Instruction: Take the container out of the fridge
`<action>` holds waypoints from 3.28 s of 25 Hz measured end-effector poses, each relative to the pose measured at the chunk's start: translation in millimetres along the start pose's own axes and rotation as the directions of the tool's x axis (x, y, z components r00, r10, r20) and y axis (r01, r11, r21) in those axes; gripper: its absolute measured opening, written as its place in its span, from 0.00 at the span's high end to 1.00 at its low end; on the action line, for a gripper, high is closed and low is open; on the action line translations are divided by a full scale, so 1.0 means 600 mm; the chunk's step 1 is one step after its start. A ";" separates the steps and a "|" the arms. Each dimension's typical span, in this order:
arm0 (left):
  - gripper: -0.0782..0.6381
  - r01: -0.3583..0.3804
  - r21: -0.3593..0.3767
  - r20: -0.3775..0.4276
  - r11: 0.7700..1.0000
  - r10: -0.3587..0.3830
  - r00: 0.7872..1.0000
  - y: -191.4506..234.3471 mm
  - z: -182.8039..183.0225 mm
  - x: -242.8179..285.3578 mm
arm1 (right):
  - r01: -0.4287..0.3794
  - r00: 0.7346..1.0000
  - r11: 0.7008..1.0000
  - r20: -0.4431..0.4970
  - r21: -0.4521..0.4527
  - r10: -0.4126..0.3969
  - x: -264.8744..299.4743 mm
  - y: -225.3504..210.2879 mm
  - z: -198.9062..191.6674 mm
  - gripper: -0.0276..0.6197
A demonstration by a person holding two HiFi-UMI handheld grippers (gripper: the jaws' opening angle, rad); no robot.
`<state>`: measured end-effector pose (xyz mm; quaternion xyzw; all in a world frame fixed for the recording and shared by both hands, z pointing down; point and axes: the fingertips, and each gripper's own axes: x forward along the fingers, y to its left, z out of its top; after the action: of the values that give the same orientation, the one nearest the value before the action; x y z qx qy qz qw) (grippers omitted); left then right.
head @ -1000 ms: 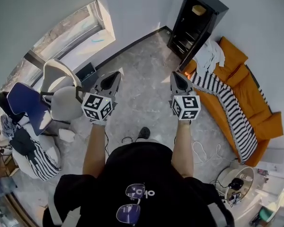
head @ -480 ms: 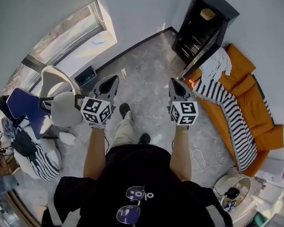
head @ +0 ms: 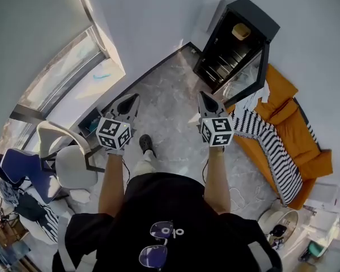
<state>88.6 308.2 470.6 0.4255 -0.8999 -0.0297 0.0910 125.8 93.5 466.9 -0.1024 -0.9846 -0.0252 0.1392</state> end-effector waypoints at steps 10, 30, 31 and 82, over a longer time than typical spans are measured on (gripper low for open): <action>0.89 0.086 -0.005 -0.005 0.996 -0.086 0.996 0.179 0.040 0.129 | 0.060 0.998 0.998 -0.011 -0.015 -0.060 0.205 -0.023 0.057 0.95; 0.89 0.351 0.047 -0.085 0.935 -0.347 0.934 0.259 0.114 0.652 | 0.349 0.935 0.929 0.025 0.126 -0.355 0.469 -0.402 0.113 0.95; 0.89 0.364 0.045 -0.089 0.930 -0.360 0.929 0.260 0.123 0.693 | 0.366 0.928 0.921 0.022 0.132 -0.371 0.484 -0.433 0.119 0.95; 0.89 0.890 -0.018 -0.286 0.455 -0.856 0.431 -0.015 0.111 1.301 | 0.760 0.635 0.559 -0.198 0.331 -0.747 0.519 -0.877 0.004 0.95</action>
<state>-402.2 -300.9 511.9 0.8347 -0.5289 0.0432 0.1474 -277.4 -360.5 540.4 0.3575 -0.9154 0.1092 0.1492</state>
